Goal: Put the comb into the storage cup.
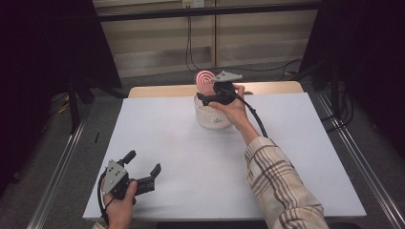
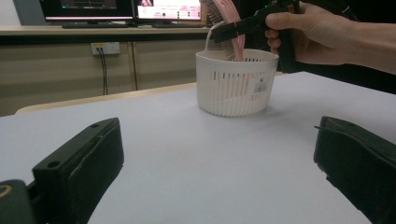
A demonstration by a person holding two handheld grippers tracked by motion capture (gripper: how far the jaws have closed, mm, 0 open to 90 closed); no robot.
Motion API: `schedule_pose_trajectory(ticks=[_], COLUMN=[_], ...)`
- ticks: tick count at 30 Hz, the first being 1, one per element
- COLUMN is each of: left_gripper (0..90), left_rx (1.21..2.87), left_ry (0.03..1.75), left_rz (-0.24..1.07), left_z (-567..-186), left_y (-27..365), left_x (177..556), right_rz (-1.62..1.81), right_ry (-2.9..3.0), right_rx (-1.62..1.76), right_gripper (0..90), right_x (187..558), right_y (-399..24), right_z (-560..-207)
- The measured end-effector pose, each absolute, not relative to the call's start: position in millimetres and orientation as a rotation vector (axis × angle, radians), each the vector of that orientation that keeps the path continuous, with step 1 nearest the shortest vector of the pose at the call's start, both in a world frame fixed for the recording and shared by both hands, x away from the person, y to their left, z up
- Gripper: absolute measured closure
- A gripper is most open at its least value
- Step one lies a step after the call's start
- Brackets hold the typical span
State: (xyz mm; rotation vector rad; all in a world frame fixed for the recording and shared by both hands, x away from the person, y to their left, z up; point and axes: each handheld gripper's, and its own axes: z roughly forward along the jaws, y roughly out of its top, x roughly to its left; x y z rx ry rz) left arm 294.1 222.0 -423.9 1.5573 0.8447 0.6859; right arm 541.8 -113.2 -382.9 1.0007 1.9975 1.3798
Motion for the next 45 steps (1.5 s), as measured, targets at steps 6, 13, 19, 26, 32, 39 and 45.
schedule_pose_trajectory(ticks=[6,13,19,26,32,39,45], left_gripper=[1.7,1.7,1.7,1.7,1.7,1.7,1.7], left_rx=[1.561,1.564,1.564,1.562,1.562,1.556,1.555], left_ry=[0.843,0.844,0.844,0.842,0.843,0.845,0.843], left_rz=[0.684,0.677,0.679,0.682,0.682,0.681,0.679], left_z=[-424,-425,-425,-424,-424,-424,-424], left_y=[223,223,223,223,223,223,222], left_x=[295,295,295,294,295,295,294], right_rz=[1.374,1.361,1.362,1.362,1.361,1.353,1.332], right_ry=[2.016,2.038,2.059,2.069,2.077,2.088,2.113], right_rx=[1.000,1.001,0.995,0.999,1.004,1.000,0.994], right_gripper=[16.2,16.1,15.3,14.6,14.5,14.2,14.1], right_x=[544,546,545,544,544,544,544], right_y=[-107,-104,-101,-96,-96,-93,-91], right_z=[-384,-383,-383,-386,-386,-387,-387])
